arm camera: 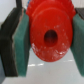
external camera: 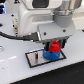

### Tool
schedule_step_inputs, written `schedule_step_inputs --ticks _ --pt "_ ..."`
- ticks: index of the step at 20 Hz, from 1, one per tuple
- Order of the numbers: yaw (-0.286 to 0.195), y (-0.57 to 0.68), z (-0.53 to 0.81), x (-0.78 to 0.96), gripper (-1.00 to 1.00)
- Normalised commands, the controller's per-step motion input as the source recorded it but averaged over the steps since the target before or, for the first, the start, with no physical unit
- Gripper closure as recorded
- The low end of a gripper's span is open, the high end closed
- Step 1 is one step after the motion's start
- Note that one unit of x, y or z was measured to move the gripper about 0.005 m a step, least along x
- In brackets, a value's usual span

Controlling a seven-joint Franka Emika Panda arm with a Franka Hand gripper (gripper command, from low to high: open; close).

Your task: Insert the blue gear onto the right peg, followed by the red gear

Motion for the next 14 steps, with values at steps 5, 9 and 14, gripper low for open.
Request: schedule_step_inputs --ticks 5,9,14 --pt "0.000 -0.11 -0.04 0.10 1.00" --pt "0.000 -0.01 0.13 0.01 1.00" --pt "0.000 -0.01 0.19 0.00 1.00"
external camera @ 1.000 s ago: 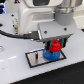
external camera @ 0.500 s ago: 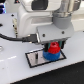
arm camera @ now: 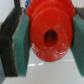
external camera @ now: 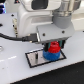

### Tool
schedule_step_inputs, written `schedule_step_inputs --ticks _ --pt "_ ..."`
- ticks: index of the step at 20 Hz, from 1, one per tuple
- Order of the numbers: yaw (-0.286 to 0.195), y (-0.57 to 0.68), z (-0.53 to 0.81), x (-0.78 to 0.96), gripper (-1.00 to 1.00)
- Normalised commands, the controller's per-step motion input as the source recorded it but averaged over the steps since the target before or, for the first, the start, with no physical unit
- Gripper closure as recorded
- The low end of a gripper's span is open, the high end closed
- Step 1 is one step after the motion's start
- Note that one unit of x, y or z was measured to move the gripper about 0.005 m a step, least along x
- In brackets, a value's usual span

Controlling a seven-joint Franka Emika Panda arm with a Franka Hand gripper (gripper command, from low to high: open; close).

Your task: Insert the blue gear onto the right peg, followed by the red gear

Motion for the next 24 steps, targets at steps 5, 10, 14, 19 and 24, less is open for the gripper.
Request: schedule_step_inputs --ticks 5,10,14,19,24 --pt "0.000 -0.09 0.17 0.03 1.00" --pt "0.000 -0.12 0.02 0.09 1.00" --pt "0.000 -0.14 -0.15 0.17 1.00" --pt "0.000 -0.12 -0.16 0.16 1.00" --pt "0.000 0.08 0.10 0.02 1.00"
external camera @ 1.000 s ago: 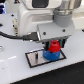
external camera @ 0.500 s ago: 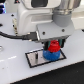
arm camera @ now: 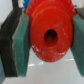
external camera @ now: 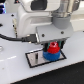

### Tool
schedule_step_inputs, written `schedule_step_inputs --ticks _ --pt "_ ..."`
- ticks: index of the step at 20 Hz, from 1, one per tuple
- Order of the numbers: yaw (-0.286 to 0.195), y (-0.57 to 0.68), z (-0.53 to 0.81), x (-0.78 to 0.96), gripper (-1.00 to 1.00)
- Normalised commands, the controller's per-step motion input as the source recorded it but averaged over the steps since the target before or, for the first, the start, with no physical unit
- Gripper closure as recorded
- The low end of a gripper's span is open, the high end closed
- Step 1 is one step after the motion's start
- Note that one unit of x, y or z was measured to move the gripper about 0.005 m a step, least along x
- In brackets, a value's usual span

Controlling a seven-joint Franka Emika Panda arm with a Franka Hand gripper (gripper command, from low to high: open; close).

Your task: Insert the blue gear onto the right peg, followed by the red gear

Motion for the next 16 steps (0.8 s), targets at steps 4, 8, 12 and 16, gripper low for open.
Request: schedule_step_inputs --ticks 4,8,12,16 --pt "0.000 -0.01 -0.02 0.08 1.00" --pt "0.000 -0.07 0.06 0.13 1.00" --pt "0.000 -0.12 0.04 0.13 1.00" --pt "0.000 -0.04 0.16 0.08 1.00"
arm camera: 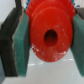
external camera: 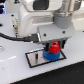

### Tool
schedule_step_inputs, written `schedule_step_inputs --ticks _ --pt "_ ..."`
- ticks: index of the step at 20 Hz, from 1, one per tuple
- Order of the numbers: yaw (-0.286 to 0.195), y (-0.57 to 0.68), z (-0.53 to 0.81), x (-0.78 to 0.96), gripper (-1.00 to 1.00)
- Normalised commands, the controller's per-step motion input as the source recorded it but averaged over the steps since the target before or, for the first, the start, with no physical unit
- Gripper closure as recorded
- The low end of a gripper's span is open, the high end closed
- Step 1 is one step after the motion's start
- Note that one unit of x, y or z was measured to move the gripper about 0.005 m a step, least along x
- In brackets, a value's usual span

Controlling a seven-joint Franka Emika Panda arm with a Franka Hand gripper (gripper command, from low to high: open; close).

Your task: Insert the blue gear onto the right peg, followed by the red gear

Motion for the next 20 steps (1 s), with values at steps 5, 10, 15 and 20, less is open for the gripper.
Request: schedule_step_inputs --ticks 5,10,15,20 --pt "0.000 -0.06 0.33 -0.05 1.00" --pt "0.000 -0.07 0.05 0.07 1.00" --pt "0.000 -0.10 -0.12 0.21 1.00" --pt "0.000 -0.11 -0.17 0.21 1.00"
